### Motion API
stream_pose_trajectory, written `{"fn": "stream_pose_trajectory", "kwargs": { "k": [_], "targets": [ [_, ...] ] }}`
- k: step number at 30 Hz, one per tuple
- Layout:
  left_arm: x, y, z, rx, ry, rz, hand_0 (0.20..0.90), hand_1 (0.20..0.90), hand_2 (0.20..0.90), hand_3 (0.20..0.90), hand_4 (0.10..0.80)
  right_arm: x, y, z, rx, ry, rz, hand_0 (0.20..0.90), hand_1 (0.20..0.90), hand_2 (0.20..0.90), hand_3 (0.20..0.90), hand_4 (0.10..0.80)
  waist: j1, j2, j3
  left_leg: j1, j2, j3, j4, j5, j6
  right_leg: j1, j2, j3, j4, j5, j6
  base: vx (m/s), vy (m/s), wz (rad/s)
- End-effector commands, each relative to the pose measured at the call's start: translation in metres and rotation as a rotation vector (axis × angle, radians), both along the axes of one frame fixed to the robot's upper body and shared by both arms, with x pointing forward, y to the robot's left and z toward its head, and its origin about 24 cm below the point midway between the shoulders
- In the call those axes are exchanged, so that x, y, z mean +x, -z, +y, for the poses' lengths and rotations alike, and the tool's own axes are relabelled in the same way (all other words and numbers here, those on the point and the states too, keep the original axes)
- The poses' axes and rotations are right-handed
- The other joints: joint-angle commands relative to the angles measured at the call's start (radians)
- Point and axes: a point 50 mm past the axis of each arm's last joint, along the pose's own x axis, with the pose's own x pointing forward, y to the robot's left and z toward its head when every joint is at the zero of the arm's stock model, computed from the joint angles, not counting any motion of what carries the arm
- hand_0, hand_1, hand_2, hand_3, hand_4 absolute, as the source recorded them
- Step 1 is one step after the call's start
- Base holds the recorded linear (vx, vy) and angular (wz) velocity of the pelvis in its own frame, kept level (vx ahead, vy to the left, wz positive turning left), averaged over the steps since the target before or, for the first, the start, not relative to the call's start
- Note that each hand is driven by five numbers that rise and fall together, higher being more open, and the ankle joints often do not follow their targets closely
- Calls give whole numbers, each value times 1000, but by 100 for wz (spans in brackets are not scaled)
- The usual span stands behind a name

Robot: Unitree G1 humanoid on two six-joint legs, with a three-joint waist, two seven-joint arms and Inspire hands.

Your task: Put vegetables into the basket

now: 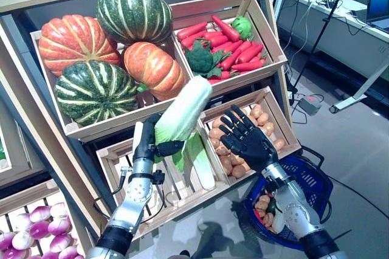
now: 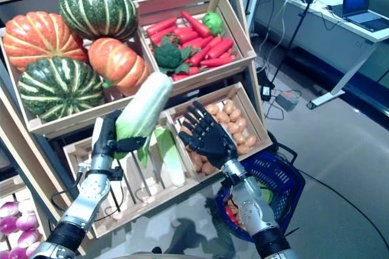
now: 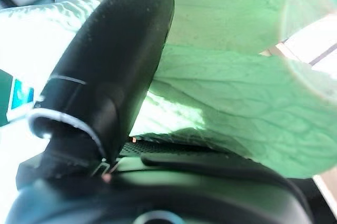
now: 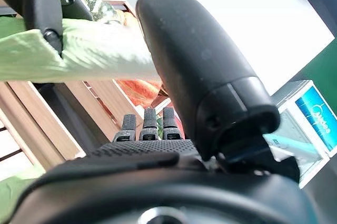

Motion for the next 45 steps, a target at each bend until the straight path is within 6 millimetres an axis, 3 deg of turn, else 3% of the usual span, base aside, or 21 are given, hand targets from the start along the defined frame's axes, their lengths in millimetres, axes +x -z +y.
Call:
{"fn": "stream_pose_trajectory", "kwargs": {
  "k": [1, 20, 45],
  "targets": [
    [17, -68, -13, 98, 148, -360, 300, 300, 300, 300, 400, 17, -46, 15, 198, -54, -218, 900, 900, 900, 900, 800, 0, -27, -73, 4, -58, 50, 1, -91, 19, 19, 2, -7, 0, -40, -55, 0, 0, 0],
    [-1, -85, -35, 248, 271, -641, 300, 300, 300, 300, 400, 25, -74, 17, 381, -86, -309, 900, 900, 900, 900, 800, 7, -35, -79, 29, -53, 40, 1, -110, 19, 41, 11, 13, -2, -53, -61, 1, -2, 0],
    [-20, -56, -82, 421, 585, -650, 300, 300, 300, 300, 400, 35, -116, 9, 548, 28, -460, 900, 900, 900, 900, 800, -7, -31, -81, 21, -54, 54, 1, -117, 26, 25, 9, 34, -2, -51, -48, 0, 0, 0]
  ]
}}
